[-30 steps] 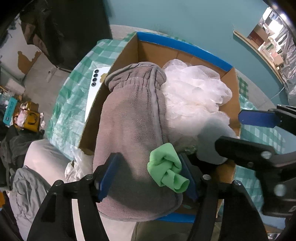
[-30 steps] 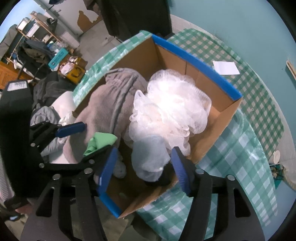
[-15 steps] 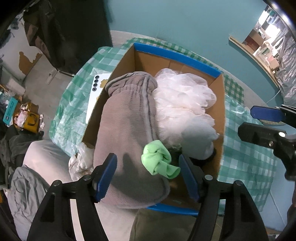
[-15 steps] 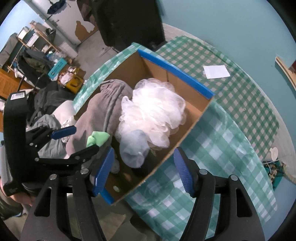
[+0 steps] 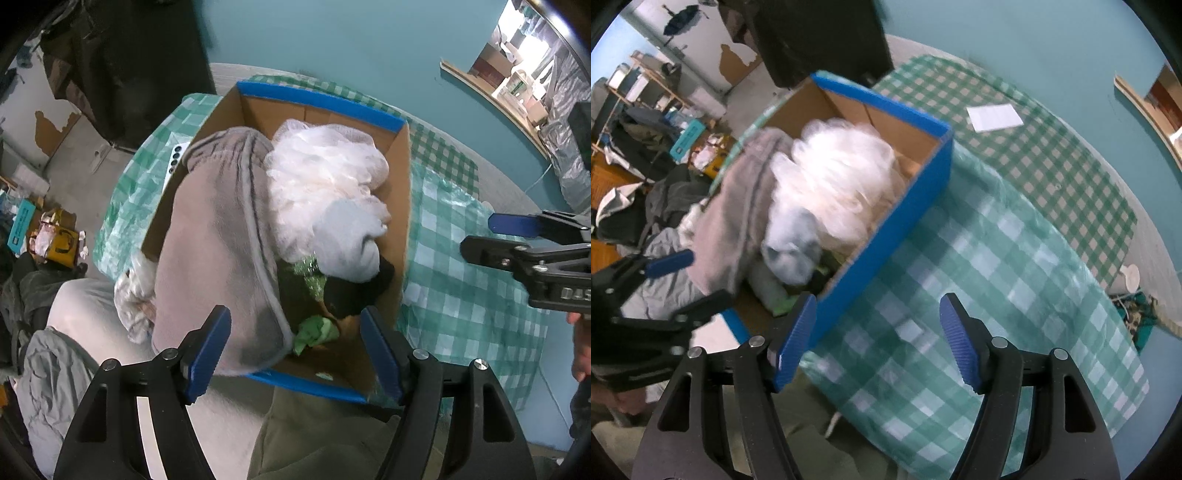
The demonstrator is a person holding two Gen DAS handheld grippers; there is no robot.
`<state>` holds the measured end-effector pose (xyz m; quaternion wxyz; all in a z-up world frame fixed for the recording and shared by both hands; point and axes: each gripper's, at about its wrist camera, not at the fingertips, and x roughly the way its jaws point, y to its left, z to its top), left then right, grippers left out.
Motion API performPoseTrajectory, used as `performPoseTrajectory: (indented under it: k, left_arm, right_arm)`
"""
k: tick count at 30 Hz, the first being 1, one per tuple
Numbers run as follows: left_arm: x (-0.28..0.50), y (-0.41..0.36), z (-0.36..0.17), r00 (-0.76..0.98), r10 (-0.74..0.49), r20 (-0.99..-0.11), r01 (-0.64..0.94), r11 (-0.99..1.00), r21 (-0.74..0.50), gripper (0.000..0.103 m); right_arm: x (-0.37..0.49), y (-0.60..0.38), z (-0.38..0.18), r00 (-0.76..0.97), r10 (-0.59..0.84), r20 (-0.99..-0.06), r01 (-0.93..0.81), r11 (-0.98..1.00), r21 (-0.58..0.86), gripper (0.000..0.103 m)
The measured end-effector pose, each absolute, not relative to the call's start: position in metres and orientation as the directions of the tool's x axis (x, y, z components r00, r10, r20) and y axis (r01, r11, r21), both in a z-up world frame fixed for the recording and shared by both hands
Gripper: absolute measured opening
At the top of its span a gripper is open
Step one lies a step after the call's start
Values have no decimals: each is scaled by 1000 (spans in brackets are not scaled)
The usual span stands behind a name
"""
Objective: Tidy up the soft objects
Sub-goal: 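Release the green toy with the left tool while the right tool releases the grey sock into the box, then lift both open tools away from the box above the table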
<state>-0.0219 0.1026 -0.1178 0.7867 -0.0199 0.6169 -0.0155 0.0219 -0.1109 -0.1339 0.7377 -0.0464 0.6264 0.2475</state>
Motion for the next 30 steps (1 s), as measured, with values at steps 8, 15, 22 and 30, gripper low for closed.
performPoseTrajectory:
  k: [8, 15, 22, 30]
  left_arm:
    - [-42, 109, -122, 218, -21, -976, -62, 997, -35, 75]
    - [-65, 125, -126, 201, -9, -980, -165, 985, -43, 75]
    - [-83, 139, -136, 180, -9, -984, -270, 961, -58, 75]
    - [-93, 146, -148, 155, -26, -988, -353, 932, -80, 75]
  right_arm:
    - [13, -121, -192, 23, 245, -969, -442, 872, 210, 71]
    - [5, -115, -231, 6, 190, -982, -500, 851, 162, 71]
    - [0, -111, -258, -11, 163, -987, -545, 826, 143, 70]
    - [-9, -93, -274, -23, 100, -995, -631, 770, 92, 53]
